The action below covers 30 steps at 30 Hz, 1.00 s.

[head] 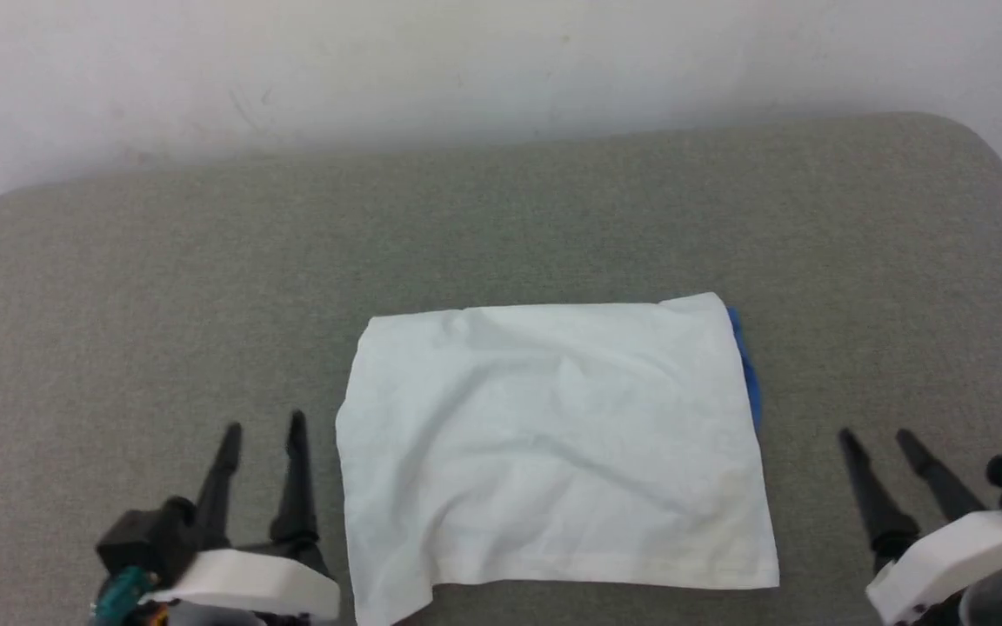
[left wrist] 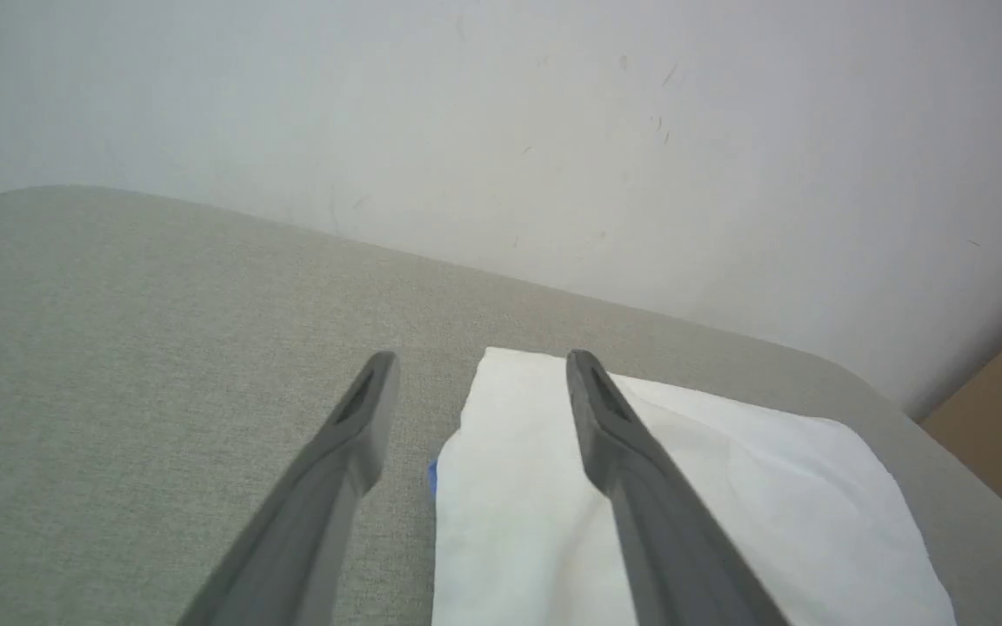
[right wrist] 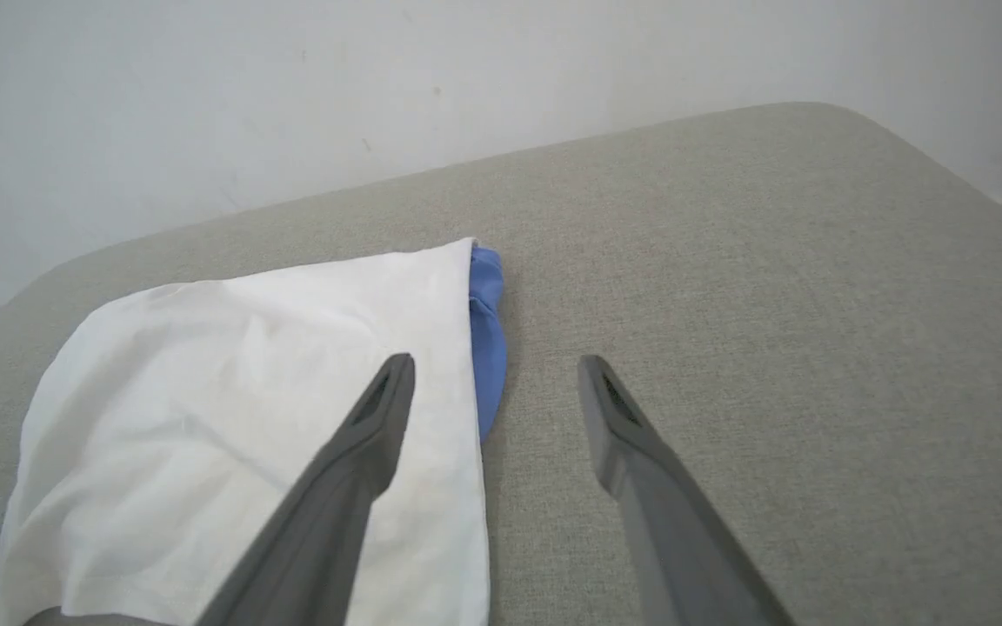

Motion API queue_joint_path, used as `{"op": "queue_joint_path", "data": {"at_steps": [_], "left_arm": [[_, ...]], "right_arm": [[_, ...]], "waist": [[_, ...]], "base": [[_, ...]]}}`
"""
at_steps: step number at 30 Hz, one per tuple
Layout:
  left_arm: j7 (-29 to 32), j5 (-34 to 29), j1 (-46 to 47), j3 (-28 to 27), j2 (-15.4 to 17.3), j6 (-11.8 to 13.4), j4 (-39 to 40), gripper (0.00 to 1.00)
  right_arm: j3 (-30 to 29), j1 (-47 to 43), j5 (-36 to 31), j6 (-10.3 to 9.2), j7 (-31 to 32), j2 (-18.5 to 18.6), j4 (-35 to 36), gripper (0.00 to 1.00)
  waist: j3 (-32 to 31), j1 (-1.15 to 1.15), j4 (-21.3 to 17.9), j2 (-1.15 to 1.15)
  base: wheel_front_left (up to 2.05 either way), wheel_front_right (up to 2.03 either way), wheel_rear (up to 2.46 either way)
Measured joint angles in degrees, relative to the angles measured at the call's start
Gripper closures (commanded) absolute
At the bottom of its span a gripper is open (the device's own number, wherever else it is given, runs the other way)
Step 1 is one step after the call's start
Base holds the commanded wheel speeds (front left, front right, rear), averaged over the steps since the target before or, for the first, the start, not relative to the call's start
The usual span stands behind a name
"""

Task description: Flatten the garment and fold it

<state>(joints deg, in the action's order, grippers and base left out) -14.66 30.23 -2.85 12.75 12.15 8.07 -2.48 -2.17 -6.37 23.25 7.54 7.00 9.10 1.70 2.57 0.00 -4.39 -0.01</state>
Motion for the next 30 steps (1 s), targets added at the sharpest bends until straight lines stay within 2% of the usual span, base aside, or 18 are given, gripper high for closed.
{"op": "queue_joint_path", "data": {"at_steps": [4,9,17,24,30], "left_arm": [[-0.1,-3.4,0.0,-5.0,-1.1,0.1,4.7,0.0],[-0.1,-7.4,0.0,-9.3,-2.7,-1.1,7.7,0.0],[-0.1,-12.2,0.8,-12.6,-5.3,-4.8,8.9,0.0],[-0.1,-14.2,2.4,-14.3,-5.9,-9.1,7.7,0.0],[-0.1,-15.9,3.3,-14.5,-7.0,-11.1,6.5,0.0]], "right_arm": [[-3.6,3.2,0.6,0.0,3.2,1.1,-2.3,0.0],[-4.2,8.2,2.7,-0.01,9.4,3.9,-7.8,0.0],[1.0,17.5,7.6,-0.01,19.5,7.4,-15.4,0.0],[4.8,25.5,10.3,0.0,23.8,9.2,-23.2,0.0],[8.7,28.6,13.2,-0.01,27.1,9.7,-30.0,0.0]], "waist": [[0.2,0.0,1.1,0.0],[1.1,0.0,2.9,0.0],[4.0,0.01,5.8,0.0],[7.4,0.01,8.2,0.0],[9.6,0.01,10.2,0.01]], "base": [[0.0,0.0,0.0],[0.0,0.0,0.0],[0.0,0.0,0.0],[0.0,0.0,0.0],[0.0,0.0,0.0]]}}
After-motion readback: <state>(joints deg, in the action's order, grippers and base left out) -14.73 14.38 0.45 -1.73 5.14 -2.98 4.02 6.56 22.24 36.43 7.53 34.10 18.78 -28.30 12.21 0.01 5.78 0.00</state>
